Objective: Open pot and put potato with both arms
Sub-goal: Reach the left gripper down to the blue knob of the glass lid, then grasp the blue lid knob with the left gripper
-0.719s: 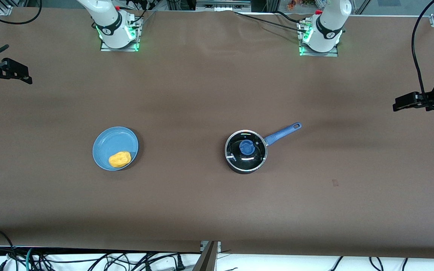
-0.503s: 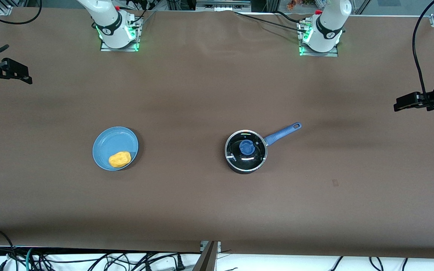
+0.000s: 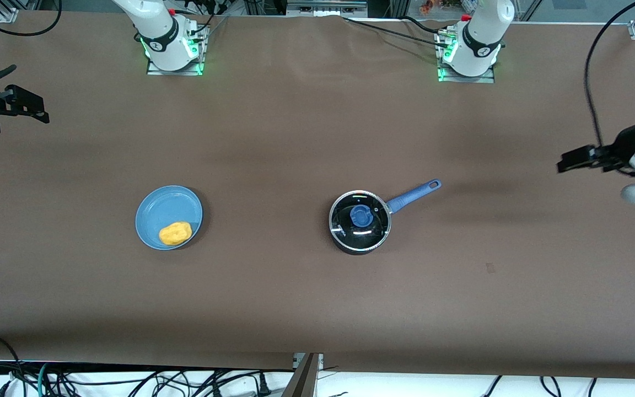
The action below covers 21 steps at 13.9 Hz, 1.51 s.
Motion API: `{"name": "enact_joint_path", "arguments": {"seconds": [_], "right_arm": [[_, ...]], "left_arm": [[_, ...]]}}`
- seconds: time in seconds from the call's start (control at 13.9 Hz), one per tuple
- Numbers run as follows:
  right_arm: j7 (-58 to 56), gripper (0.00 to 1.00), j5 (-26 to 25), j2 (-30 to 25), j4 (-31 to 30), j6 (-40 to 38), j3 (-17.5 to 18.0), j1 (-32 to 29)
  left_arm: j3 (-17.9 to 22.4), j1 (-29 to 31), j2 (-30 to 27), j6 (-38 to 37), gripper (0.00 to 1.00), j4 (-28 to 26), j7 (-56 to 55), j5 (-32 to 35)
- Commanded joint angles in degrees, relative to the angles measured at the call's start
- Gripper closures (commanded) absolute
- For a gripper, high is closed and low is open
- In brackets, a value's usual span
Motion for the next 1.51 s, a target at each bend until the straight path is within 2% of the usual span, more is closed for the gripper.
{"name": "enact_joint_path", "arguments": {"seconds": [0.0,0.29,0.5,0.79,1.08,1.44], "right_arm": [[-0.3,0.00,-0.1,-0.4,0.5,-0.7,0.5,0.2],[-0.3,0.00,-0.1,-0.4,0.5,-0.7,0.5,0.2],[-0.3,0.00,0.2,-0.4,0.5,-0.7,0.5,0.2],[-0.2,0.00,0.4,-0.3,0.7,-0.4,0.5,0.2],[-0.2,0.00,0.5,-0.3,0.7,-0.4,0.5,0.2],[-0.2,0.00,0.5,-0.3,0.7,-0.3,0.5,0.2]], "left_arm": [[-4.7,-3.3,5.8,8.0,0.00,0.2,-14.1,-0.8],[-4.8,-12.7,13.1,17.9,0.00,0.3,-32.3,-0.1],[-4.7,-19.7,18.0,23.2,0.00,0.8,-37.2,1.7],[-4.7,-25.7,21.4,27.8,0.00,0.8,-46.4,5.2],[-4.7,-28.8,24.0,29.7,0.00,0.6,-49.9,10.0],[-4.7,-29.5,25.0,31.0,0.00,1.0,-52.4,10.3]]}}
